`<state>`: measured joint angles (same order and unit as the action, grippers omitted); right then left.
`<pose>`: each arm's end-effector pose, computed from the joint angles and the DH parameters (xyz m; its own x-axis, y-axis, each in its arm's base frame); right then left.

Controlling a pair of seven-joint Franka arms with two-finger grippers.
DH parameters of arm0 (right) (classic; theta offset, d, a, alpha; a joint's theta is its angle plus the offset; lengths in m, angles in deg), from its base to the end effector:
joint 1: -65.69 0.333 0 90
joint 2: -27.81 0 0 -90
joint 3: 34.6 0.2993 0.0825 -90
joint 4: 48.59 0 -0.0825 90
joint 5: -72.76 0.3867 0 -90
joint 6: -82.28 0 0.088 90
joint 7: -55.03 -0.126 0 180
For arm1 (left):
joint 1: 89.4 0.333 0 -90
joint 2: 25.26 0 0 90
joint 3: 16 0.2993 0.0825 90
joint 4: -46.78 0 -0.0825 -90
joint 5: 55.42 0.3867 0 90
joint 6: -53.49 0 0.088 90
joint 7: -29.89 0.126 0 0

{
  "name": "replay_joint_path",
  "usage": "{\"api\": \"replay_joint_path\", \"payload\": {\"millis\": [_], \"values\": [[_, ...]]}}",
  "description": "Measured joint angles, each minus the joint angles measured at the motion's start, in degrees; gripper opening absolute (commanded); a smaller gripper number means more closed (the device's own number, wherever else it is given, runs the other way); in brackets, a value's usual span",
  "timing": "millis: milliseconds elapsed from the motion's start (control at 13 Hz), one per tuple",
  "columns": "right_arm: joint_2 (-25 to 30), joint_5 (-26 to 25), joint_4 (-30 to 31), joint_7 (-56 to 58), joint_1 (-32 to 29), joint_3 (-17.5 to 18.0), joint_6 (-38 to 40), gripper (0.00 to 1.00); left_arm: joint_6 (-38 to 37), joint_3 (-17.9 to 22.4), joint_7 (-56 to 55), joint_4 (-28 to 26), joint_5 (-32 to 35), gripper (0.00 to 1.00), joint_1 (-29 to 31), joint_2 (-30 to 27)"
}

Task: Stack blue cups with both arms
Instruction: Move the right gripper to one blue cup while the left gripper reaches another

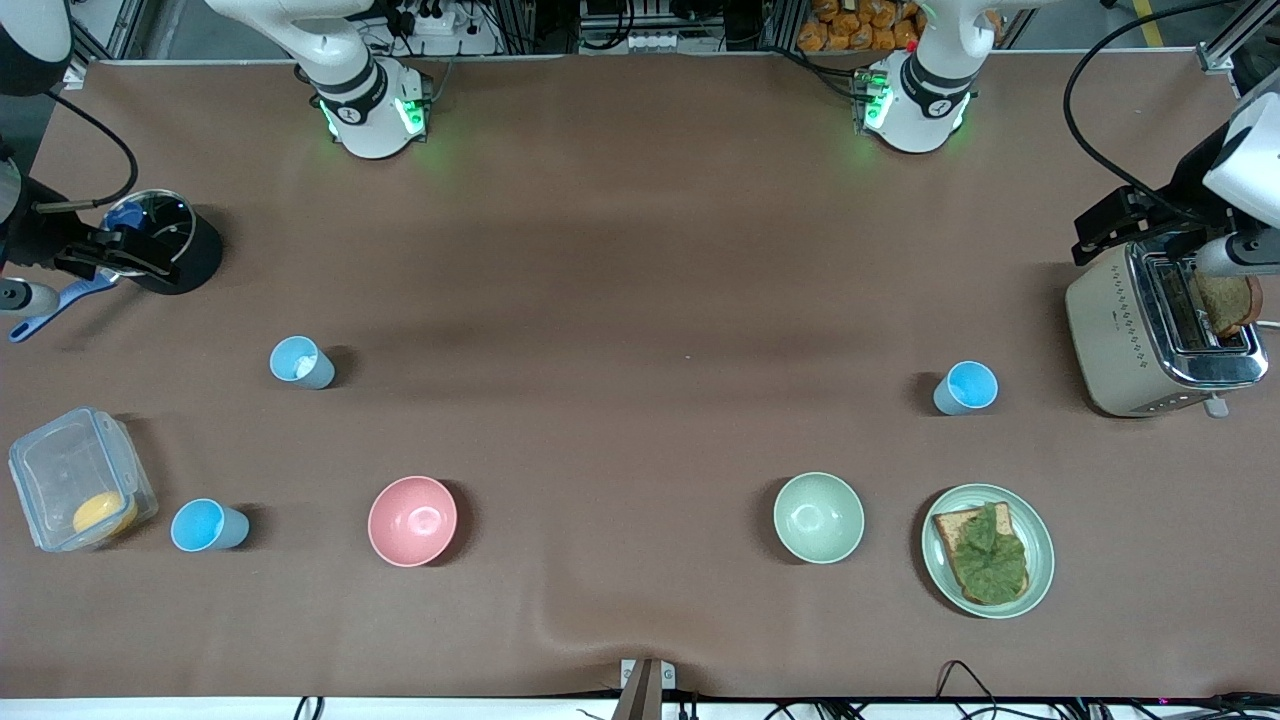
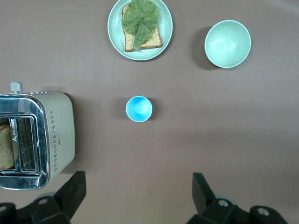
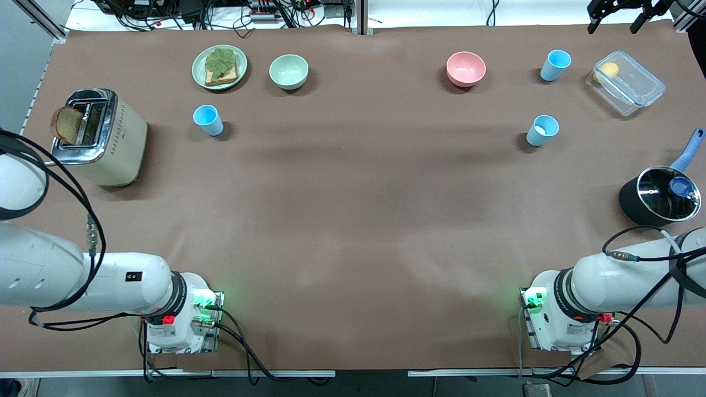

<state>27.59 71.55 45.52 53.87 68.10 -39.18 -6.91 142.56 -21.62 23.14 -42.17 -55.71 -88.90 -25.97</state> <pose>0.5513 -0.0235 0.5517 0.9943 -0.0583 -0.0891 -0.0564 -0.9981 0.0232 0.5503 -0.0503 0.6029 0.9995 0.0284 0.0139 0.0283 -0.9996 0.0055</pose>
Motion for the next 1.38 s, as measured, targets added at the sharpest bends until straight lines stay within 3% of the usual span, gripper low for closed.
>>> {"api": "replay_joint_path", "payload": {"millis": [1000, 1154, 1385], "values": [[0.0, 0.0, 0.1, -0.5, 0.0, -0.3, 0.4, 1.00, -0.1, 0.1, 0.0, 1.3, 1.5, 1.00, 0.3, 2.6], [0.0, 0.0, 0.1, -0.5, 0.0, -0.3, 0.4, 1.00, 2.2, 0.1, 0.0, -0.5, 1.6, 1.00, 0.6, 4.3], [0.0, 0.0, 0.1, -0.5, 0.0, -0.3, 0.5, 1.00, 12.9, 0.2, 0.1, -8.4, 1.7, 1.00, 2.9, 5.6]]}}
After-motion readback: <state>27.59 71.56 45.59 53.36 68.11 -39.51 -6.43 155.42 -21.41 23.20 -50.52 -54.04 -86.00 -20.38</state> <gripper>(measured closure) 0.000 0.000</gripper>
